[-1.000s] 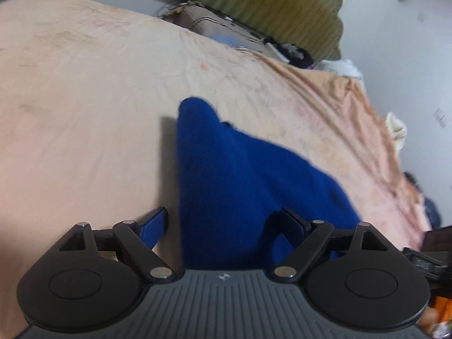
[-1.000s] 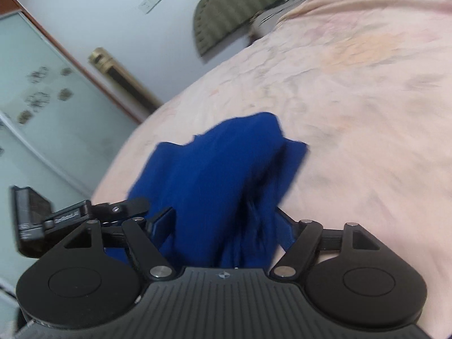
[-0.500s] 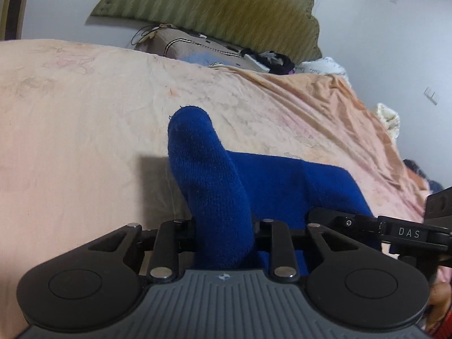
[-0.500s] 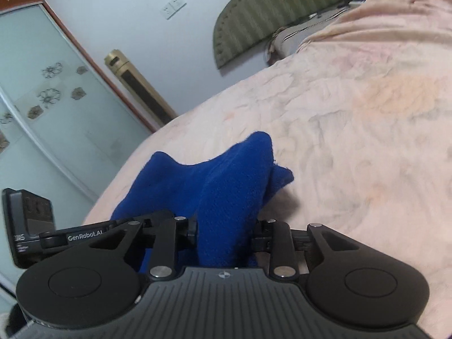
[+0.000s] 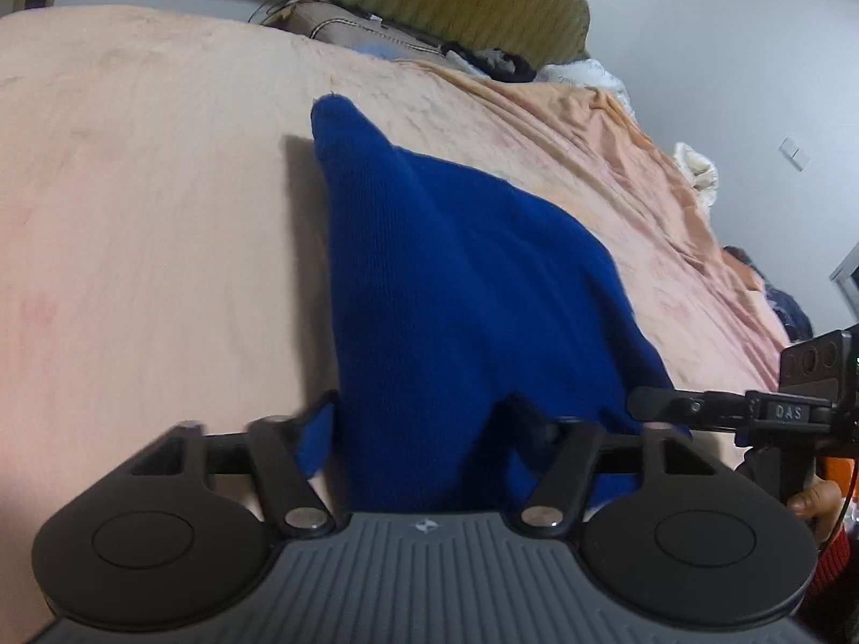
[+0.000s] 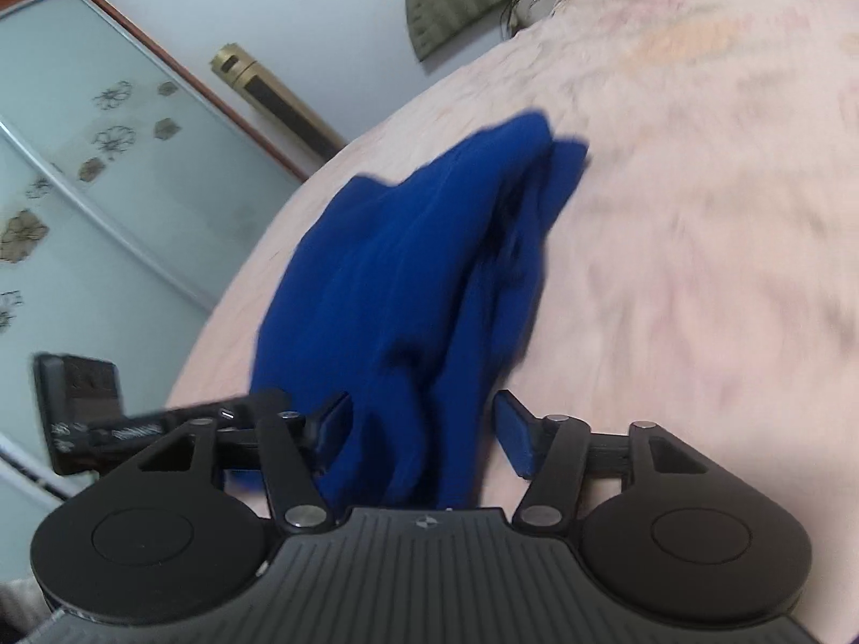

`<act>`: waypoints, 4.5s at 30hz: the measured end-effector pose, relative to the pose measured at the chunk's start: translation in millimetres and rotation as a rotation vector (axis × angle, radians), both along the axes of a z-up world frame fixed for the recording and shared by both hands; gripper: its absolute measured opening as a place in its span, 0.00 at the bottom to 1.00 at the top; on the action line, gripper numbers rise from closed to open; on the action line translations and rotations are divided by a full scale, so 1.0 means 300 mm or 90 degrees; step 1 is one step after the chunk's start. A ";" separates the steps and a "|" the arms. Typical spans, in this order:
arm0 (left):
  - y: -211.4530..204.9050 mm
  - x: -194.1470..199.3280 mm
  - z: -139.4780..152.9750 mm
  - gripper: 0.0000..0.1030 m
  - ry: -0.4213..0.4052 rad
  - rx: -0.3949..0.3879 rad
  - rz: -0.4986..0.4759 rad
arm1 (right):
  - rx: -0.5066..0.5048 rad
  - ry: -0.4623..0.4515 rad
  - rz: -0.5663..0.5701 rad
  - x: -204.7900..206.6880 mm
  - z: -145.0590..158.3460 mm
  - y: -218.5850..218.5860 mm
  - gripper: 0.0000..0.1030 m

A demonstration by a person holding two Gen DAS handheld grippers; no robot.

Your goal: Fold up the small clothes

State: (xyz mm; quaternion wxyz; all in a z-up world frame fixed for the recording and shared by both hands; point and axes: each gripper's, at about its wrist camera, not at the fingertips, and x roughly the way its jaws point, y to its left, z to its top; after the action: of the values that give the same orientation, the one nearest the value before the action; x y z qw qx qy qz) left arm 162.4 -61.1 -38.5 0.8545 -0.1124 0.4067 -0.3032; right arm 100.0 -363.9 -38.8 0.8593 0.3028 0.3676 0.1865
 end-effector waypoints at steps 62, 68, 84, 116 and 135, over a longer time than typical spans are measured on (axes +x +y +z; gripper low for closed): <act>-0.066 -0.404 -0.028 0.97 -0.152 0.262 0.220 | -0.466 -0.072 -0.168 -0.302 0.014 0.443 1.00; -0.066 -0.402 -0.031 0.99 -0.150 0.269 0.225 | -0.463 -0.071 -0.164 -0.309 0.012 0.430 1.00; -0.066 -0.395 -0.035 1.00 -0.147 0.271 0.226 | -0.466 -0.059 -0.153 -0.299 0.002 0.435 1.00; -0.058 -0.390 -0.032 1.00 -0.150 0.274 0.229 | -0.461 -0.059 -0.153 -0.299 0.000 0.433 1.00; -0.062 -0.399 -0.031 1.00 -0.148 0.271 0.239 | -0.466 -0.057 -0.152 -0.301 0.002 0.433 1.00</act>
State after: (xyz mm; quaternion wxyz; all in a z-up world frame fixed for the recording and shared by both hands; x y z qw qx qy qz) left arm 42.8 -79.7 -47.9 0.9406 0.0315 0.3330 -0.0587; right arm 9.6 -234.1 -38.2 0.9414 0.0083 0.3342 -0.0451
